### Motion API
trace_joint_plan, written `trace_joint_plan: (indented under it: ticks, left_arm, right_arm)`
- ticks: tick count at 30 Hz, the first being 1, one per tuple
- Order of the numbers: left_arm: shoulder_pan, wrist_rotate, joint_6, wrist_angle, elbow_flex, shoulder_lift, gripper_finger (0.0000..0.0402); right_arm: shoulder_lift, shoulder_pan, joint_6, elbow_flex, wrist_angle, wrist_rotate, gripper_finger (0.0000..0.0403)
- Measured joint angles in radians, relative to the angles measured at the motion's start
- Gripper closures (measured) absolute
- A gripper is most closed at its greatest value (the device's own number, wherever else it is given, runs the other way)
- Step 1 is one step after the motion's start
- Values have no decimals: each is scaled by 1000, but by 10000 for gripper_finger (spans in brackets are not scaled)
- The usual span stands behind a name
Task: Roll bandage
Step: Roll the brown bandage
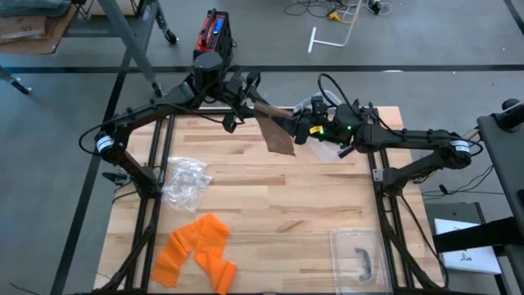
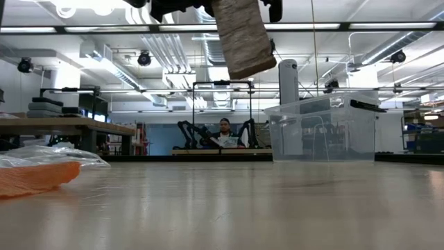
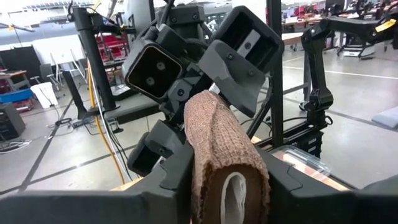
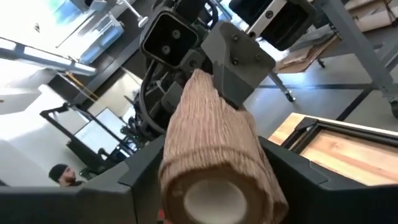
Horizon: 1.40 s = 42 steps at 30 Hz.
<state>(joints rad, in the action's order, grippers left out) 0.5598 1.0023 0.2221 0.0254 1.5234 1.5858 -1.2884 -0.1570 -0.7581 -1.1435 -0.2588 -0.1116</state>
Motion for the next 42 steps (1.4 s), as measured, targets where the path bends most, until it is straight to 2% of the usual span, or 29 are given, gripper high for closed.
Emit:
trace_joint_plan:
  ticks: [5, 10, 14, 17, 20, 27, 36, 42]
  left_arm:
    - [0, 0, -51, 15, 0, -8, 294]
    - [2, 0, -170, 91, 0, -10, 306]
    - [3, 0, -217, 108, 0, -13, 308]
    - [3, 1, -236, 108, 0, -14, 302]
    - [3, 1, -256, 109, 0, -14, 296]
    - [3, 2, -310, 118, 3, -22, 307]
    - [18, -1, -319, 115, 3, -64, 304]
    - [19, -127, -323, 112, 3, -76, 301]
  right_arm:
    - [0, 0, 18, 0, 13, 17, 163]
    - [0, 2, 138, 0, 28, 40, 131]
    - [0, 5, 223, 0, 29, 35, 131]
    - [1, 4, 260, 0, 28, 29, 156]
    - [1, 4, 296, 0, 31, 7, 204]
    - [1, 4, 372, 1, 48, 3, 381]
    - [40, 8, 379, 1, 199, 3, 401]
    - [33, 30, 379, -1, 273, 7, 402]
